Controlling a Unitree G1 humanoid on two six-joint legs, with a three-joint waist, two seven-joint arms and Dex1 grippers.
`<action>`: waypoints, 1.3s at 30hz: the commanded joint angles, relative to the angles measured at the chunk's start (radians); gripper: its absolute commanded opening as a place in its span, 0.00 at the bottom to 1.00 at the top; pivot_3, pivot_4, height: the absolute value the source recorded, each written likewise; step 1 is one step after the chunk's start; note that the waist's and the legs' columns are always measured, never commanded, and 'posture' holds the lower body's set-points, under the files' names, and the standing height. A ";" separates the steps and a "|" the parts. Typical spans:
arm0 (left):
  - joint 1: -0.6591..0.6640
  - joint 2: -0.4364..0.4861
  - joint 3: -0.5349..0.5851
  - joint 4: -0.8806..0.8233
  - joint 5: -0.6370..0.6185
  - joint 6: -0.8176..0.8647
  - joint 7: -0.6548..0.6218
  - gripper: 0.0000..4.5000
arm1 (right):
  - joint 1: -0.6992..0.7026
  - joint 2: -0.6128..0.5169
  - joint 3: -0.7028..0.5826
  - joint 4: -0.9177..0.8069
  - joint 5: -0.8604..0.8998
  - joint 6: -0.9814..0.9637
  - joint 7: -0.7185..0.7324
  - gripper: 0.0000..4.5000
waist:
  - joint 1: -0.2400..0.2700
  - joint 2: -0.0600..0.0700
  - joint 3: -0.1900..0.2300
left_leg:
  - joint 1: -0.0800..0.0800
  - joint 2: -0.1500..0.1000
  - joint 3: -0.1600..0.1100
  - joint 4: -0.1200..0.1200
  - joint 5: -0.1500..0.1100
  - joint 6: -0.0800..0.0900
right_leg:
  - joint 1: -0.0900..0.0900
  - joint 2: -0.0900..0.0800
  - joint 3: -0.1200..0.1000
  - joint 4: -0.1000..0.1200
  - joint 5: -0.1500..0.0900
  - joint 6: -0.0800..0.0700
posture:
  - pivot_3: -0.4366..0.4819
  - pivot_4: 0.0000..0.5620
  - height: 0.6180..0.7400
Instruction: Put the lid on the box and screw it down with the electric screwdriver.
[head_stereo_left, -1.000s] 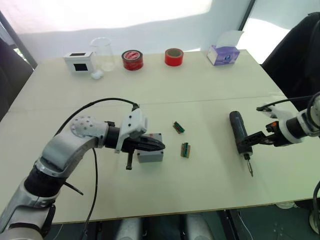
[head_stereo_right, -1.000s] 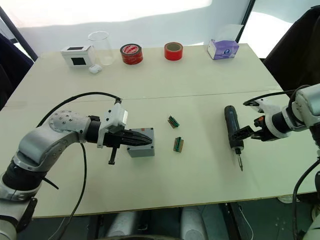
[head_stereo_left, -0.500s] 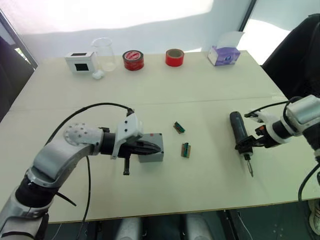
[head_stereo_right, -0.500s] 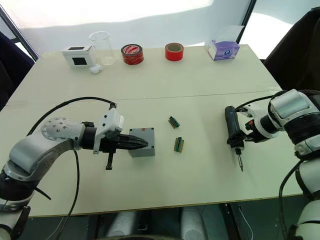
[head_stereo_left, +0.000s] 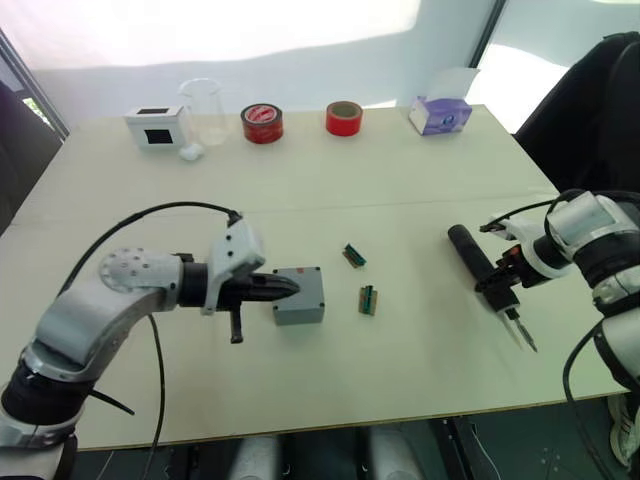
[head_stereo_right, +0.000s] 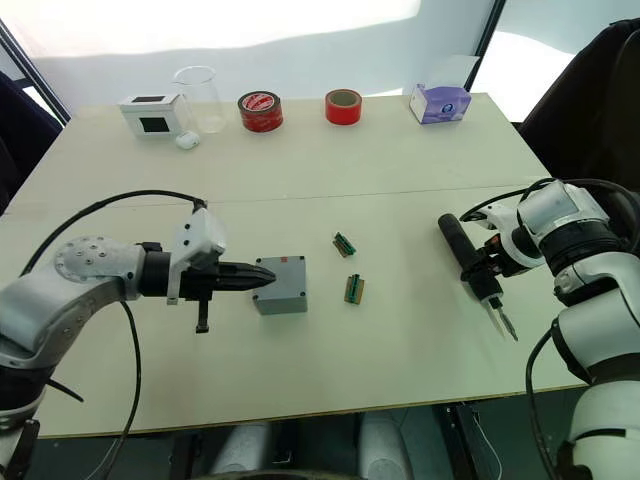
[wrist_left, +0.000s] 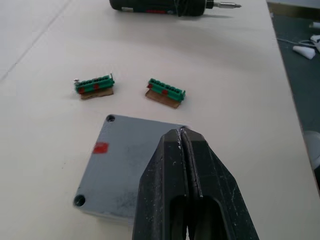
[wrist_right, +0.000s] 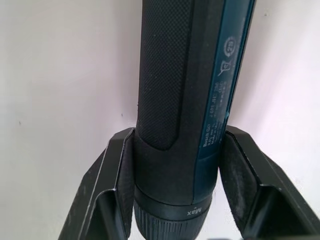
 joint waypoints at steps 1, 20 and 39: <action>0.002 0.035 0.072 0.059 0.017 -0.032 -0.010 0.00 | -0.089 0.027 -0.277 -0.034 0.069 -0.188 -0.134 0.41 | -0.002 0.004 0.003 | 0.000 0.000 0.000 0.000 0.000 0.000 | 0.000 0.000 0.000 0.000 0.000 0.000 | 0.48 0.27 1.00; -0.139 -0.099 -0.160 0.208 0.150 -0.117 -0.061 0.00 | 0.582 0.700 -0.700 -1.353 0.534 -0.381 -0.665 0.41 | 0.032 0.011 0.007 | -0.006 -0.004 -0.003 0.001 0.001 -0.002 | -0.005 -0.001 -0.001 0.003 0.000 0.001 | 0.48 0.27 1.00; -0.143 -0.160 -0.281 0.319 0.332 -0.254 -0.118 0.00 | 0.632 0.692 -0.531 -1.254 0.386 -0.587 -0.654 0.41 | 0.016 0.011 0.007 | -0.006 -0.002 -0.003 -0.001 0.001 -0.002 | -0.005 0.001 -0.001 0.004 0.000 0.001 | 0.48 0.27 1.00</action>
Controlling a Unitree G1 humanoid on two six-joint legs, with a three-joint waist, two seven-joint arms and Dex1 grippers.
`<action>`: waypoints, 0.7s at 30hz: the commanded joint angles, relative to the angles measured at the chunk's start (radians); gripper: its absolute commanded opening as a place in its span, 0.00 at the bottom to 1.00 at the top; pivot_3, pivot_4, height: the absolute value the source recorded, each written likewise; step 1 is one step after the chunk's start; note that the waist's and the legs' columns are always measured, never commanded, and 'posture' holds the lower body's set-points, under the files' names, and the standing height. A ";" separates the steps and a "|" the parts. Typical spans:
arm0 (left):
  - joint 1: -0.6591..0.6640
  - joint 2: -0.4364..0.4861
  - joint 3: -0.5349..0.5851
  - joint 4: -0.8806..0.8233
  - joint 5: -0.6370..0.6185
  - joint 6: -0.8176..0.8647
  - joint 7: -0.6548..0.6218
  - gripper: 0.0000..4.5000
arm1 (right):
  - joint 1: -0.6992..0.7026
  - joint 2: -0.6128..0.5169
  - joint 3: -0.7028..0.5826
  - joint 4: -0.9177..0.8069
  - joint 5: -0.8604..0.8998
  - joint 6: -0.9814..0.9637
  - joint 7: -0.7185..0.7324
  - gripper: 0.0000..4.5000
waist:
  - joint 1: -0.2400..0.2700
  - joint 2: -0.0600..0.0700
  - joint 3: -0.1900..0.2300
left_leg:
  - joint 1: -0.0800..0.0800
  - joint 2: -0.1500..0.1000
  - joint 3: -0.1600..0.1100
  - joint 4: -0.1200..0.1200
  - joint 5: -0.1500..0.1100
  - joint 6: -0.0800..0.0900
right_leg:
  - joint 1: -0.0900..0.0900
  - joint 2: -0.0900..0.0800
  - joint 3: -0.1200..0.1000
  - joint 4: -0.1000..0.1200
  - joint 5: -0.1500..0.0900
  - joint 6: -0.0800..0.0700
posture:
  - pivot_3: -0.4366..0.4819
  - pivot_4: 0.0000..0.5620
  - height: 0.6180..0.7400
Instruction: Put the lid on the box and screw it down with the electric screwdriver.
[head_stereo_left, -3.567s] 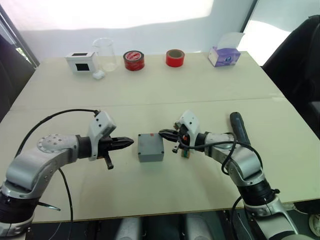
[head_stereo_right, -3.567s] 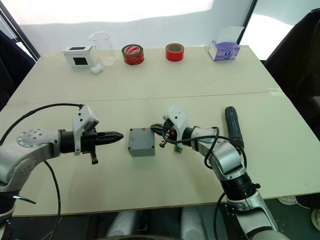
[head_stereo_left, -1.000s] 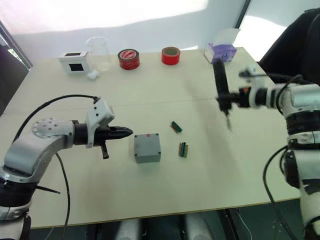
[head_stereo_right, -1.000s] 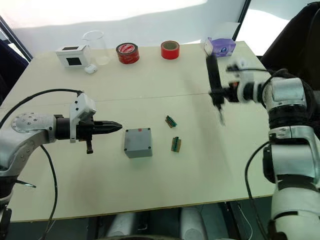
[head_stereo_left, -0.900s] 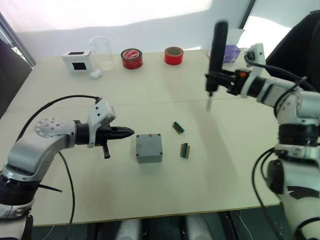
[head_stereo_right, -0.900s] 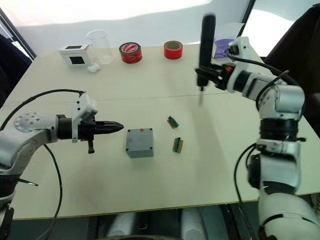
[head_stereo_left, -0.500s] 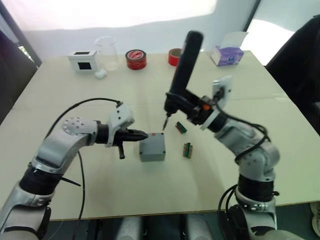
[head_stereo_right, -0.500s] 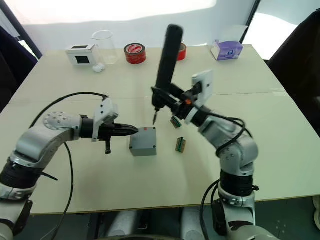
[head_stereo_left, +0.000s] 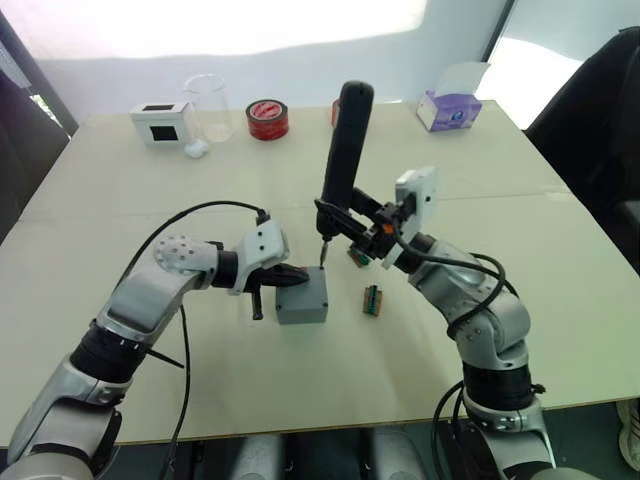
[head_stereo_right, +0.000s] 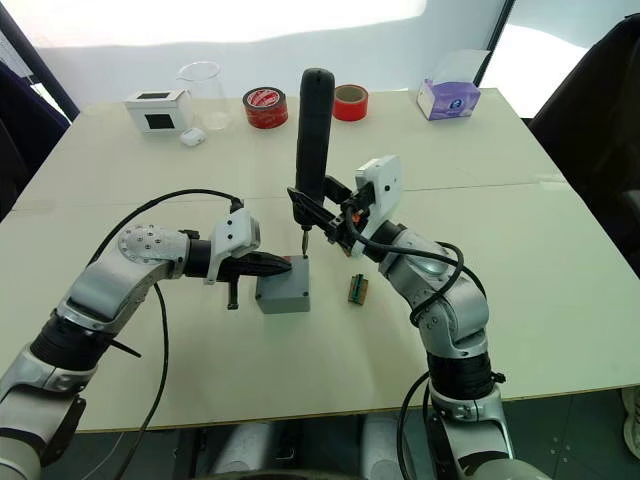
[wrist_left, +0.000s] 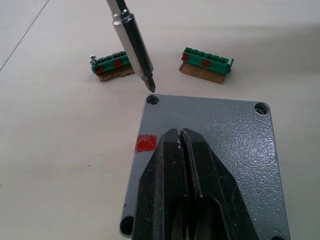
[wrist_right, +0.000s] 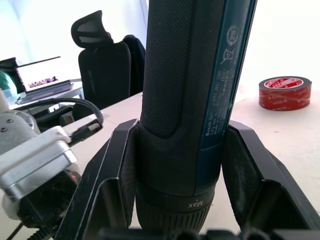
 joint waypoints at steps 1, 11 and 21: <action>0.014 0.011 -0.015 0.011 0.024 0.012 -0.018 0.00 | -0.010 0.007 0.024 -0.023 -0.019 -0.061 0.007 0.41 | -0.001 0.000 0.000 | 0.000 0.000 0.000 0.000 0.000 0.000 | 0.000 0.000 0.000 0.000 0.000 0.000 | 0.48 0.27 1.00; 0.032 0.036 0.017 -0.005 0.017 0.034 -0.030 0.00 | 0.020 -0.010 0.068 0.014 -0.070 -0.124 0.025 0.41 | -0.002 0.000 0.000 | 0.001 0.000 0.000 0.000 0.000 0.000 | 0.000 0.000 0.000 0.000 0.000 0.000 | 0.48 0.27 1.00; 0.060 0.046 0.034 -0.046 0.007 0.073 -0.021 0.00 | 0.025 -0.037 0.047 0.032 -0.071 -0.134 0.040 0.41 | 0.000 0.000 -0.001 | 0.003 0.001 0.000 0.000 0.000 0.001 | 0.003 0.000 0.000 0.000 0.000 0.000 | 0.48 0.27 1.00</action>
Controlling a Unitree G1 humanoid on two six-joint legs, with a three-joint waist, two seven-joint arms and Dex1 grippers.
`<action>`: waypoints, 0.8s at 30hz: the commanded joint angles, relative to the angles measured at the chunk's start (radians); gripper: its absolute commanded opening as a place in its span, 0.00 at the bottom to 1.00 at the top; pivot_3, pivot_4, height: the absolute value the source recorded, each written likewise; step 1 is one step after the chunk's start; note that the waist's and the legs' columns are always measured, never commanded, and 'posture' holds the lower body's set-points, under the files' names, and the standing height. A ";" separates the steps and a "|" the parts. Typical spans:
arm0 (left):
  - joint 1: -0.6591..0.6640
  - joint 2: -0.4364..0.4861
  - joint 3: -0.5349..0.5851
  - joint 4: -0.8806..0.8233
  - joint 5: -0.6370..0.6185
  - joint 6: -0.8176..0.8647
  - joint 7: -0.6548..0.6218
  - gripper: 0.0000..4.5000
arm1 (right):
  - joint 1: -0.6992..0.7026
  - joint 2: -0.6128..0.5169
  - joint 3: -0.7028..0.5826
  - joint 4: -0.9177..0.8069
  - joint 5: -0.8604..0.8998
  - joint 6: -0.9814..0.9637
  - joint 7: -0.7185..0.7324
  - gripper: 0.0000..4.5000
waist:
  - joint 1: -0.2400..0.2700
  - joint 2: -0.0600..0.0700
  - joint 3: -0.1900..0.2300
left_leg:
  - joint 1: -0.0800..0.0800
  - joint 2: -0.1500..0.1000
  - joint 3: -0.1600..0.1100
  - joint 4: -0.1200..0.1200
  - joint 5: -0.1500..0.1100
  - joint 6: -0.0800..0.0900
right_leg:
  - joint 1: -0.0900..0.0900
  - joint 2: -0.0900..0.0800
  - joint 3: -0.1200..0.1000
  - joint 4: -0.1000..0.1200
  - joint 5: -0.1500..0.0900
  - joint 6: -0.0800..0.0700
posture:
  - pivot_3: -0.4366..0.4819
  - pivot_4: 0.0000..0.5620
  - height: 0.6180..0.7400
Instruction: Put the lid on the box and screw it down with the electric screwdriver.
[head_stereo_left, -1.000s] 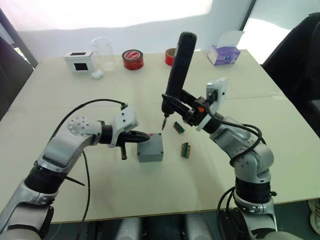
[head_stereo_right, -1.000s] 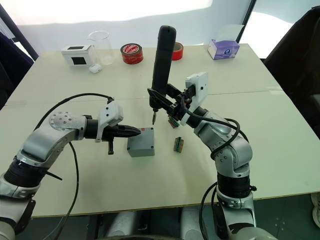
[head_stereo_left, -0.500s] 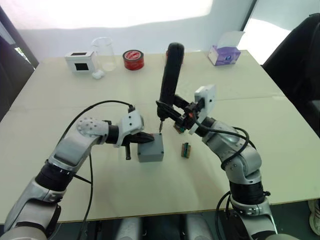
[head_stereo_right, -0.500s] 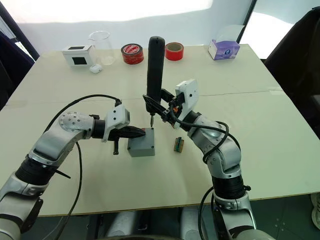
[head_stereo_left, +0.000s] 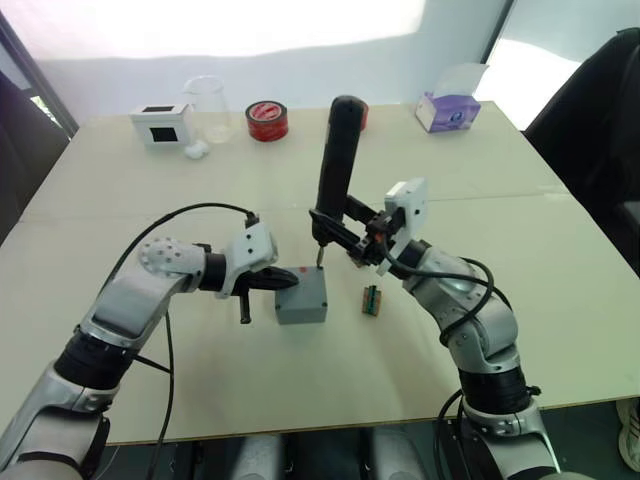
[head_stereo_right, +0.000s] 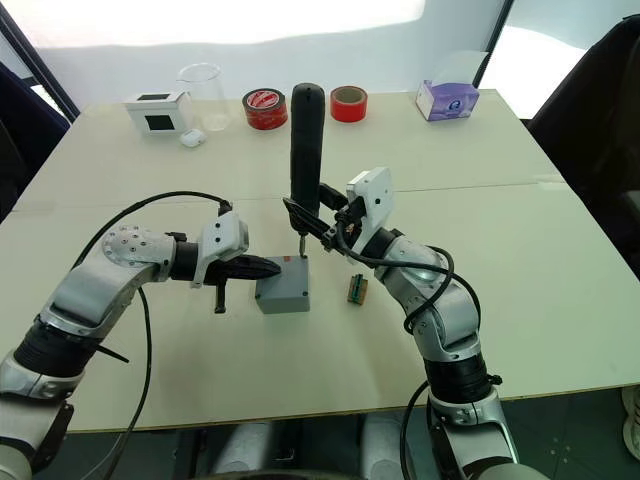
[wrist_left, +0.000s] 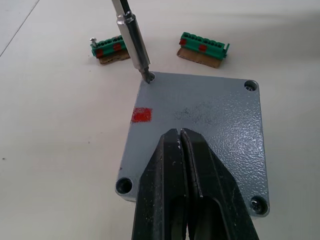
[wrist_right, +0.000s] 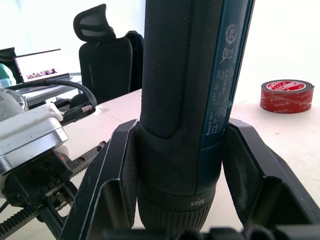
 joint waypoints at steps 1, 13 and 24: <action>0.017 0.002 -0.014 0.002 0.013 0.024 0.003 0.00 | -0.008 -0.012 -0.015 0.004 -0.005 -0.016 0.001 0.41 | 0.000 0.000 0.000 | 0.000 0.000 0.000 0.000 0.000 0.000 | 0.000 0.000 0.000 0.000 0.000 0.000 | 0.48 0.27 1.00; 0.024 -0.007 -0.021 0.019 0.021 0.005 -0.005 0.00 | 0.051 -0.039 0.062 0.019 -0.077 -0.052 0.017 0.41 | 0.001 0.000 0.000 | 0.002 0.000 0.000 0.000 0.000 0.000 | 0.003 0.000 0.000 0.000 0.000 0.000 | 0.48 0.27 1.00; 0.056 -0.001 -0.026 0.003 0.032 0.006 -0.002 0.00 | 0.135 -0.060 0.122 0.132 -0.148 -0.030 -0.011 0.41 | 0.001 -0.004 -0.014 | 0.031 0.001 -0.001 -0.005 -0.003 0.004 | 0.030 0.000 0.000 -0.007 -0.003 -0.002 | 0.48 0.27 1.00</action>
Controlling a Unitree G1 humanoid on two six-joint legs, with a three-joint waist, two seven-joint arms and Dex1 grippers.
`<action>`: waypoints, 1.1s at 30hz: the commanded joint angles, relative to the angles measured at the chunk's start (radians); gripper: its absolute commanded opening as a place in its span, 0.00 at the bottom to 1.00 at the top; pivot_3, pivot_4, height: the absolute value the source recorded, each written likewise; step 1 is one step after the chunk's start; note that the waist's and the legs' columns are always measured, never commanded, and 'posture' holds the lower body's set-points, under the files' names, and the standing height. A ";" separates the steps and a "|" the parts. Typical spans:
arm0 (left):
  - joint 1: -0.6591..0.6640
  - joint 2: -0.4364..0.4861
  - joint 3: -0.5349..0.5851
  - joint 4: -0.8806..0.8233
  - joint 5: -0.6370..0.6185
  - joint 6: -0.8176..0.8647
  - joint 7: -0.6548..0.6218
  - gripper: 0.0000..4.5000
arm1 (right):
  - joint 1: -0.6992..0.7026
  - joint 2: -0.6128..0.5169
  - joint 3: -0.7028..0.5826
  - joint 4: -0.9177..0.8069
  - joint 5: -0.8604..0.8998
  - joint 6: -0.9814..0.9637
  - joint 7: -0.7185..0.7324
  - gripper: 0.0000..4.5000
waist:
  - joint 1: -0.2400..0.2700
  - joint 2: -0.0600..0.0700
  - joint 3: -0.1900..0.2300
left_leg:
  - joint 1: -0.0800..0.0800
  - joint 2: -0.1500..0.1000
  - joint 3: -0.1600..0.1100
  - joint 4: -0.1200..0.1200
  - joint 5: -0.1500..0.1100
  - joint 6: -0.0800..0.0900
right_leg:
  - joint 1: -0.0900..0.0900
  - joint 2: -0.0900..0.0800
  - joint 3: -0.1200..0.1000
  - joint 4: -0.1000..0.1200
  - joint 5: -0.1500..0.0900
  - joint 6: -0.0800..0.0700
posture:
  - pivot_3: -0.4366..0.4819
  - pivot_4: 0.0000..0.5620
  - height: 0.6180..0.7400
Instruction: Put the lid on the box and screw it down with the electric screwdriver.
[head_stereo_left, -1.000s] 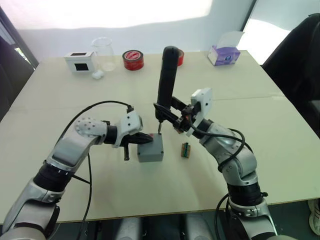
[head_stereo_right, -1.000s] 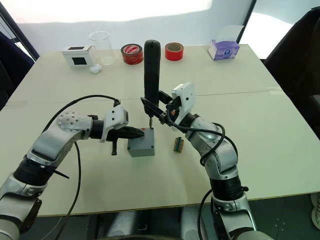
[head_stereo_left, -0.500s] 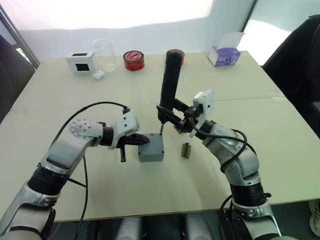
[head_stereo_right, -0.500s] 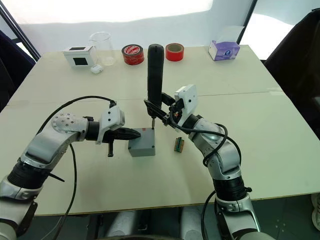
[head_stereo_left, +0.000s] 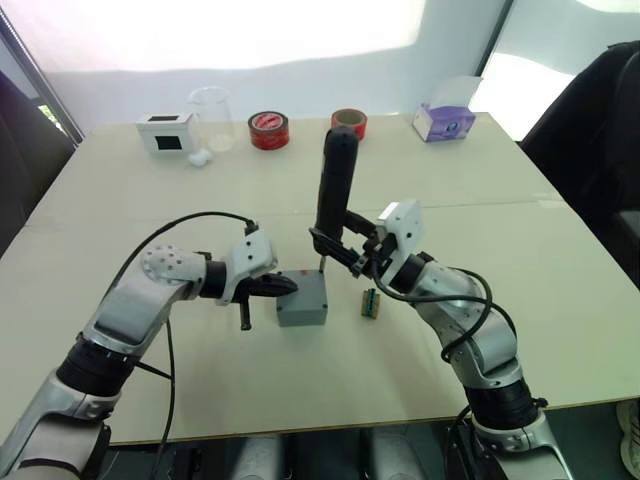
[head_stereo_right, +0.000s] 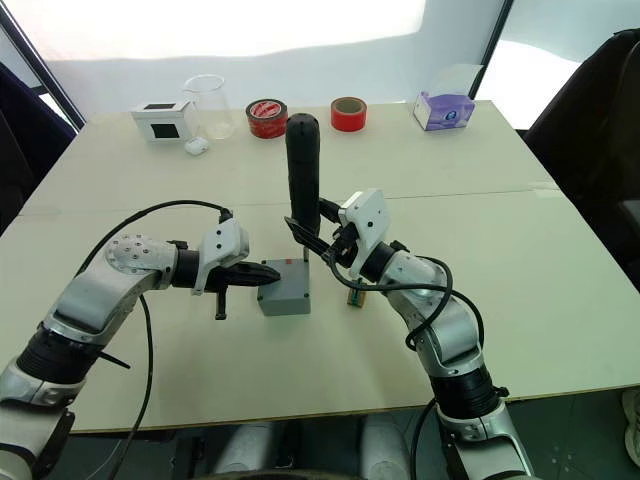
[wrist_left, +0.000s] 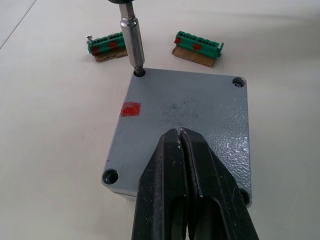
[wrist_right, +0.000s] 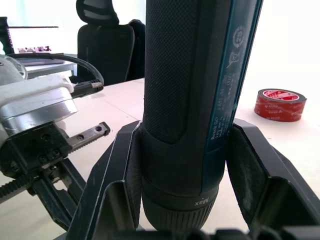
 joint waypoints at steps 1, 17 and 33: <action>0.015 0.009 -0.025 -0.005 0.022 0.011 -0.003 0.00 | 0.045 0.003 0.024 0.150 -0.041 0.085 -0.032 0.41 | 0.000 0.000 -0.004 | 0.003 0.000 0.000 -0.002 0.000 0.000 | 0.001 0.000 0.000 -0.002 -0.001 -0.002 | 0.48 0.27 1.00; 0.021 0.003 -0.028 -0.008 0.023 0.014 -0.008 0.00 | 0.052 0.012 0.022 0.183 -0.032 0.095 -0.028 0.41 | 0.000 -0.001 -0.027 | 0.008 0.000 0.000 -0.012 0.000 0.000 | 0.003 -0.003 0.000 -0.010 -0.002 -0.003 | 0.48 0.27 1.00; 0.027 0.011 -0.034 0.021 0.043 -0.014 -0.027 0.00 | 0.063 0.014 0.016 0.177 -0.019 0.086 -0.026 0.41 | 0.000 -0.001 -0.027 | 0.008 0.000 0.000 -0.014 0.000 -0.001 | 0.002 -0.009 0.000 -0.011 -0.004 -0.007 | 0.48 0.27 1.00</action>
